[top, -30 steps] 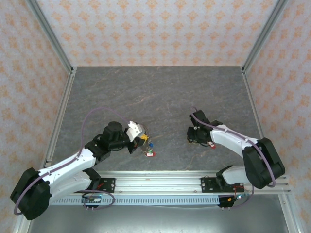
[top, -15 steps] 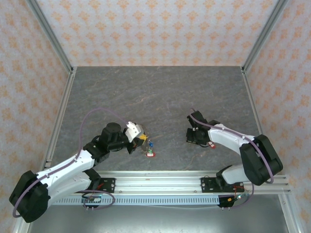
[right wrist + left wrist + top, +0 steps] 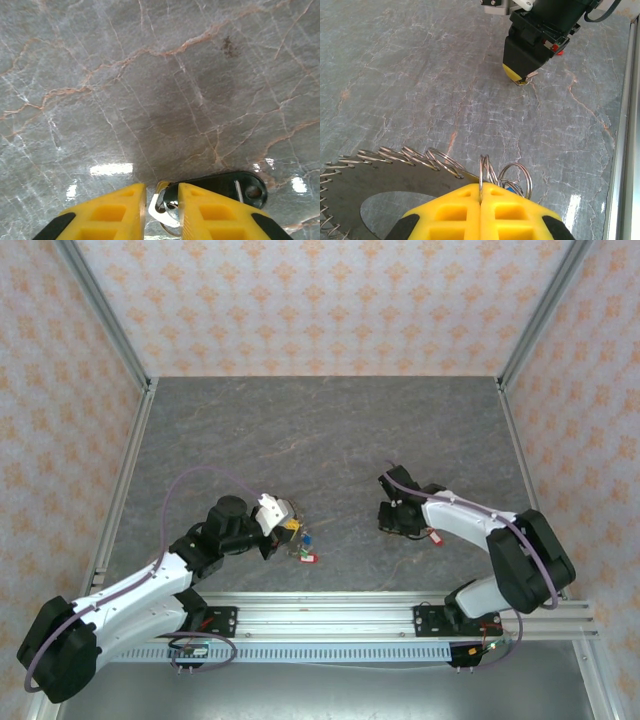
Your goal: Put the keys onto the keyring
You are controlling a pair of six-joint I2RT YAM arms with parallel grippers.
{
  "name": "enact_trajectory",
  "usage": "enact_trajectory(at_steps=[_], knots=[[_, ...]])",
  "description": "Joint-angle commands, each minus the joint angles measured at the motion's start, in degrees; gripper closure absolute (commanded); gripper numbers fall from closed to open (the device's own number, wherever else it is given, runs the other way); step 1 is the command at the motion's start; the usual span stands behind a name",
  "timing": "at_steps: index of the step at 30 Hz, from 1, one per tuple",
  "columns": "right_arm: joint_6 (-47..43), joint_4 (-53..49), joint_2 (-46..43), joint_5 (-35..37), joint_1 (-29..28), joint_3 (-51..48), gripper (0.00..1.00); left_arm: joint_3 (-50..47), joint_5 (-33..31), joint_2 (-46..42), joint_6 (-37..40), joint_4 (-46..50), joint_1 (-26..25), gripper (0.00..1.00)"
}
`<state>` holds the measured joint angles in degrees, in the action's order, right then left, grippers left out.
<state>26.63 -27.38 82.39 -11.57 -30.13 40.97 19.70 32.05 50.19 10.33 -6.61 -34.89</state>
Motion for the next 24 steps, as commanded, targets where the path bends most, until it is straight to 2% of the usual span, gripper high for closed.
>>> enact_trajectory(at_steps=[1,9,16,24], knots=[[0.6,-3.1,0.8,2.7,-0.6,1.6,0.77,-0.3,-1.2,-0.8,0.2,-0.5,-0.3,1.0],[0.3,-6.8,0.7,6.4,-2.3,3.8,0.75,0.0,-1.1,-0.6,0.4,-0.1,-0.3,1.0],[0.3,-6.0,-0.9,8.2,-2.3,2.8,0.75,0.0,-1.2,-1.0,0.5,0.3,-0.3,1.0],[0.7,-4.8,2.9,5.3,-2.3,2.0,0.79,0.0,-1.4,-0.9,0.6,0.5,-0.3,1.0]])
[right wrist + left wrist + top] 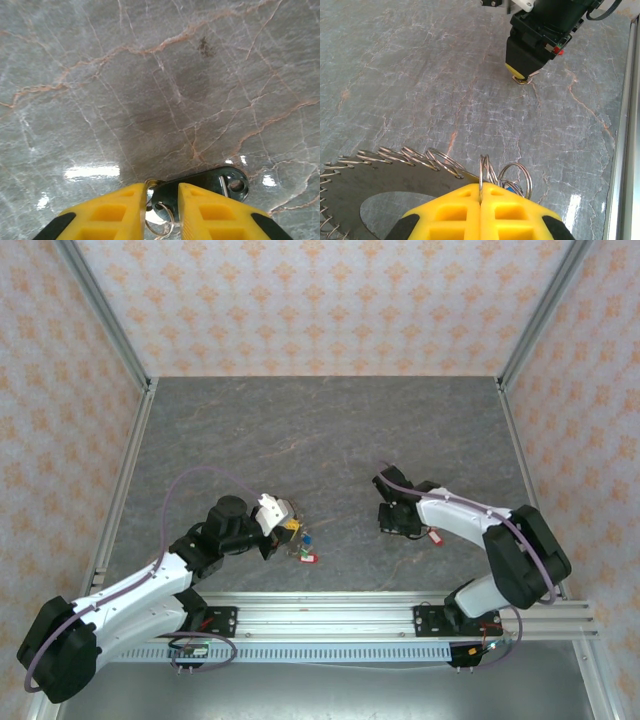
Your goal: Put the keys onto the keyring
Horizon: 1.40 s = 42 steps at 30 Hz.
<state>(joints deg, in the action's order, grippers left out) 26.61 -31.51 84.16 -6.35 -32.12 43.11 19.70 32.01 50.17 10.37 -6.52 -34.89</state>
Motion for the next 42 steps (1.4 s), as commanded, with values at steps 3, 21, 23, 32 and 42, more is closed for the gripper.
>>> enact_trajectory(at_steps=[3,21,23,32,42], knots=[[0.5,-0.6,1.9,-0.4,-0.3,-0.1,0.8,0.0,-1.4,-0.8,0.5,0.4,-0.3,1.0],[-1.5,-0.8,0.9,-0.7,-0.5,2.8,0.96,0.4,-2.0,0.1,0.4,-0.2,-0.3,1.0],[-1.3,-0.3,0.6,-1.5,-0.6,2.8,0.96,0.7,-2.0,0.4,0.4,-0.2,-0.3,1.0],[-0.7,-0.1,-3.2,0.4,-1.1,1.3,0.85,1.3,-1.7,1.8,0.7,0.5,-0.3,1.0],[-0.2,-0.7,-3.5,2.4,-1.1,-0.8,0.77,0.2,-2.6,0.1,0.7,0.7,-0.3,1.0]])
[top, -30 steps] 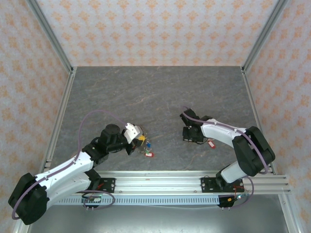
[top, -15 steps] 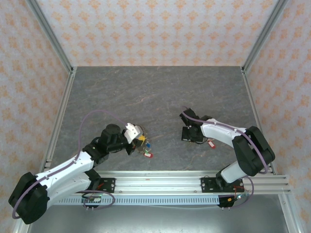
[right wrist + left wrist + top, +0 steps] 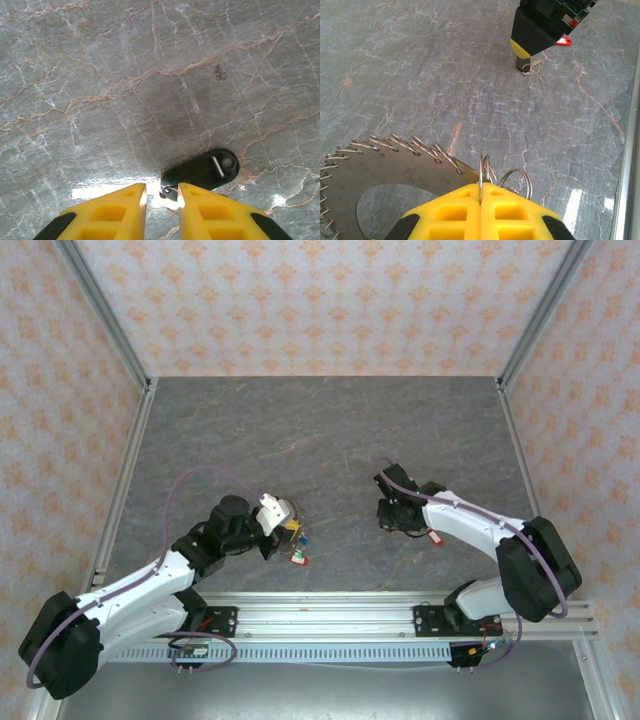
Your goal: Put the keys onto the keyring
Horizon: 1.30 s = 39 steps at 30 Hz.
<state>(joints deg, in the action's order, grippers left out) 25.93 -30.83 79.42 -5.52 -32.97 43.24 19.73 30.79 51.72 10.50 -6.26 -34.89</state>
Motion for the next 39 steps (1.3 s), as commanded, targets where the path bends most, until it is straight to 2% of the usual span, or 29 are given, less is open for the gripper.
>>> enact_trajectory(at_steps=[1,5,11,21,34,39], knots=[[0.4,-1.4,2.0,1.0,-0.3,-0.8,0.78,0.0,-1.5,-1.5,0.6,0.4,-0.3,1.0],[0.6,-1.7,5.5,-2.1,-0.3,0.2,0.82,-0.1,-1.9,-2.0,0.6,1.1,-0.3,1.0],[0.0,-2.1,7.2,-2.8,-0.3,1.2,0.86,-0.7,-2.8,-2.8,0.6,1.3,-0.3,1.0],[-0.3,1.0,1.7,-3.2,-0.3,1.1,0.95,-0.5,-3.1,-2.5,0.7,0.9,-0.3,1.0],[-0.7,3.4,-0.5,-6.5,-0.3,0.1,0.95,0.0,-3.8,-1.8,0.6,1.0,-0.3,1.0],[-0.8,1.2,-1.4,-0.4,-0.3,-0.4,0.85,0.3,-3.7,-0.8,0.7,1.1,-0.3,1.0]])
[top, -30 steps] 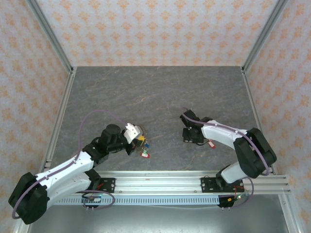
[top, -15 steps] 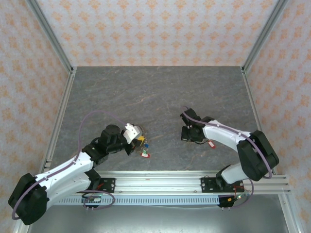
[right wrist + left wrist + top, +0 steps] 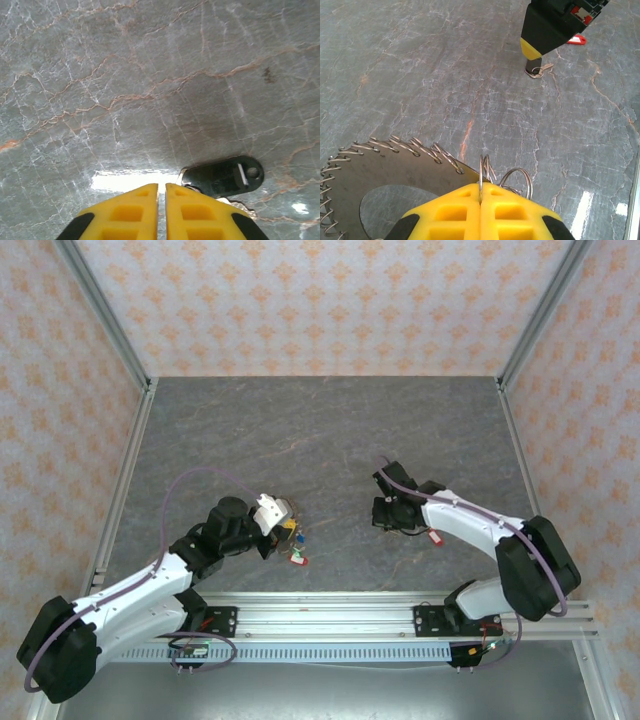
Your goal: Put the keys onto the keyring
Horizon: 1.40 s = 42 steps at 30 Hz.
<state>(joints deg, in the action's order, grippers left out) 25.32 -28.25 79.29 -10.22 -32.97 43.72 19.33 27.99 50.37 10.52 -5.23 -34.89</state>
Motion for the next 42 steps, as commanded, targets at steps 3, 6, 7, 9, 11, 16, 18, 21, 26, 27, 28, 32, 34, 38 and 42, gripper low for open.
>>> enact_trajectory(at_steps=[3,6,7,9,11,16,18,21,26,27,28,32,34,38,42], knots=[[-0.4,-1.8,-0.8,6.0,-0.3,-1.5,0.79,0.9,-1.0,0.9,0.9,0.1,-0.2,1.0],[0.2,-1.2,0.9,4.7,-0.3,-1.9,0.78,0.9,-1.4,1.0,1.0,0.2,-0.3,1.0],[0.4,-1.0,1.6,4.2,-0.3,-1.9,0.78,0.9,-1.4,1.1,1.0,0.3,-0.3,1.0],[0.9,-0.7,3.3,2.8,-0.3,-1.5,0.78,1.0,-1.4,1.2,1.1,0.5,-0.3,1.0],[1.0,-0.3,4.8,1.7,-0.3,-1.0,0.78,1.0,-1.3,1.2,1.1,0.5,-0.3,1.0],[0.6,-0.1,5.8,0.5,-0.3,-0.2,0.82,1.1,-1.3,1.5,1.3,0.4,-0.3,1.0],[0.4,0.2,5.4,0.4,-0.3,-0.1,0.86,1.3,-1.4,1.8,1.5,0.3,-0.3,1.0],[0.3,0.3,5.0,0.3,-0.3,0.0,0.88,1.7,-1.3,2.7,1.7,0.3,-0.3,1.0],[0.1,0.4,4.7,0.5,-0.3,0.2,0.88,2.4,-1.0,4.0,1.8,0.7,-0.3,1.0],[0.2,0.5,4.6,0.6,-0.3,0.2,0.88,2.6,-0.9,4.1,1.9,0.7,-0.3,1.0],[0.2,0.6,4.5,0.7,-0.3,0.2,0.87,2.7,-0.9,4.1,2.0,0.9,-0.3,1.0],[0.1,-0.1,3.7,2.5,-0.3,0.4,0.79,3.3,-0.9,3.9,2.3,1.6,-0.3,1.0],[0.2,-0.7,2.7,4.6,-0.3,0.2,0.78,3.4,-0.9,3.9,2.3,1.7,-0.3,1.0],[0.2,-0.9,0.7,6.6,-0.3,-0.5,0.77,3.7,-0.8,4.3,2.4,1.8,-0.3,1.0],[0.2,-1.1,-0.5,8.4,-0.3,-1.4,0.76,3.9,-0.6,4.6,2.3,2.0,-0.3,1.0]])
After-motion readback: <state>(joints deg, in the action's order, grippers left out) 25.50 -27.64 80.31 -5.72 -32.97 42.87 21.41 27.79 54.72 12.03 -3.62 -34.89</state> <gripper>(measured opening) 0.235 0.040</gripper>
